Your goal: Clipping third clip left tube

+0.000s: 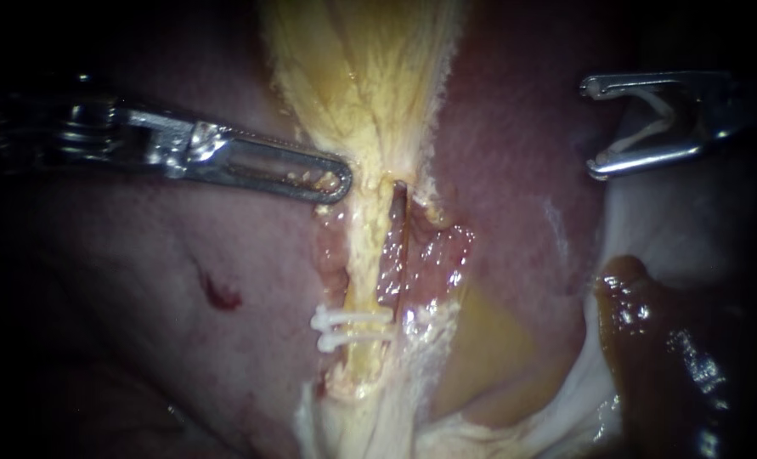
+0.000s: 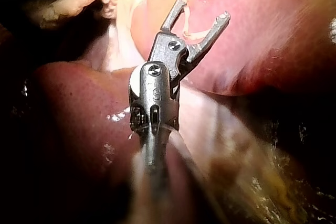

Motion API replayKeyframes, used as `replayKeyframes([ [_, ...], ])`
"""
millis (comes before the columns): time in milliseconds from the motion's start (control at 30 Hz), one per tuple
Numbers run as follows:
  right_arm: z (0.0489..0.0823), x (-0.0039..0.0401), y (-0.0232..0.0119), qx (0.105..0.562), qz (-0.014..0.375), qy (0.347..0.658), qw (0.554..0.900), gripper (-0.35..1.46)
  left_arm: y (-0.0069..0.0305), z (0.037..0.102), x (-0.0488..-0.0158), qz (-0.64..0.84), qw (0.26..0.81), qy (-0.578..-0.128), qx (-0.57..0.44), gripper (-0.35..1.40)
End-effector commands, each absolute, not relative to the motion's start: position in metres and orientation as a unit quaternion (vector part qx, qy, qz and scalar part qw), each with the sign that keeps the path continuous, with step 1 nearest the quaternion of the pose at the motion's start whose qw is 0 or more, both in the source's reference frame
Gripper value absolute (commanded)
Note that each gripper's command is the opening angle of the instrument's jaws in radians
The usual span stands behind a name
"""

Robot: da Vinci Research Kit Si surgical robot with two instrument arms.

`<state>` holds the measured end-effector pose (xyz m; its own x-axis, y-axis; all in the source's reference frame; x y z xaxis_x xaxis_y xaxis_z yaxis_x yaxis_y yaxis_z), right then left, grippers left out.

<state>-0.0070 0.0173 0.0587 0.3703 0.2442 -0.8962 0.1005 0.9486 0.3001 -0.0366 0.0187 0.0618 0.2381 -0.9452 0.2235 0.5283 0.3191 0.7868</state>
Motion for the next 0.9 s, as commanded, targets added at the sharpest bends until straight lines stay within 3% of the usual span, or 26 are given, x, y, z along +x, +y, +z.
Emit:
replayKeyframes([
  [33, 0.0587, -0.0070, 0.0173, 0.154, 0.044, 0.559, 0.813, 0.50, 0.0188, 0.0615, -0.0363, -0.504, 0.730, -0.356, 0.294, -0.35],
  [633, 0.0587, -0.0070, 0.0172, 0.154, 0.044, 0.559, 0.813, 0.50, 0.0211, 0.0540, -0.0289, -0.521, 0.716, -0.371, 0.281, -0.35],
  [900, 0.0586, -0.0070, 0.0171, 0.154, 0.044, 0.559, 0.813, 0.50, 0.0223, 0.0525, -0.0276, -0.529, 0.707, -0.380, 0.275, -0.35],
])
